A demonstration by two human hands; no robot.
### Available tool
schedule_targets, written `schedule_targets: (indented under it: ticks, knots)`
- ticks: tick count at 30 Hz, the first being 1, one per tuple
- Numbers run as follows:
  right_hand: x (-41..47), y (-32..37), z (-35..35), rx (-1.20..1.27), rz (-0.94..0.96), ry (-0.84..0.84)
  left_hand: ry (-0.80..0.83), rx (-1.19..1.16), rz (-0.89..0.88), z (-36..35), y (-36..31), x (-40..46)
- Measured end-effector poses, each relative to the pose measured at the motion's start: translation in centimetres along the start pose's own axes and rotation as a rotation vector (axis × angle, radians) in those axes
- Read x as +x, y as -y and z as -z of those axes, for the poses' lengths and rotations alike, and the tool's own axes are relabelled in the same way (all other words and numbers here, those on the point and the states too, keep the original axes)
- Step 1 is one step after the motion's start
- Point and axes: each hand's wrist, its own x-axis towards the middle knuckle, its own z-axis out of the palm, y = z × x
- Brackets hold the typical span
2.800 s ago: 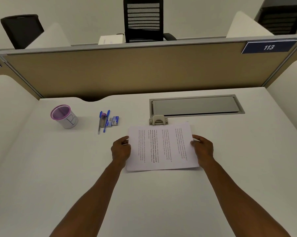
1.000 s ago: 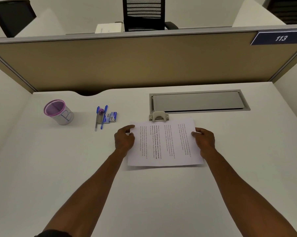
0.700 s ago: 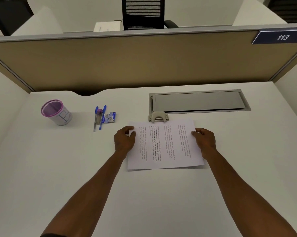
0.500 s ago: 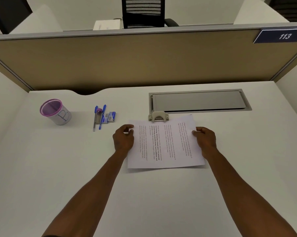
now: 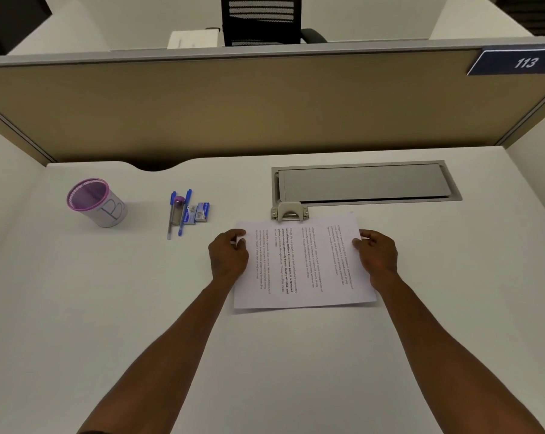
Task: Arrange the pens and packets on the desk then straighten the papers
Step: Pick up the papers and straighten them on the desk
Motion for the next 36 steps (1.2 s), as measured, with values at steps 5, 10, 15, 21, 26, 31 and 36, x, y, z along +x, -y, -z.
schedule_targets:
  ticks: [5,10,15,21,26,31,36]
  knots:
    - [0.0,0.2,-0.2,-0.044,0.038,-0.020,-0.005,0.105,-0.061,-0.3,0.0,0.2]
    - [-0.1,0.2,-0.3,-0.063,0.068,-0.004,-0.018,0.106,-0.057,-0.1,0.2,0.3]
    - [-0.2,0.3,-0.4,-0.074,0.085,-0.010,-0.040,0.106,-0.067,-0.3,-0.1,-0.1]
    - [-0.3,0.2,-0.6,-0.123,0.104,0.013,-0.059,0.104,-0.045,-0.3,-0.2,0.1]
    - [-0.3,0.0,-0.7,-0.157,0.131,0.027,-0.066,0.104,-0.037,-0.2,0.2,0.1]
    - [-0.4,0.4,-1.3,-0.219,0.206,-0.045,-0.073,0.104,-0.038,-0.5,0.1,0.3]
    - [-0.9,0.8,-2.2,-0.244,0.290,-0.094,-0.016,0.338,-0.156,-1.0,0.0,0.8]
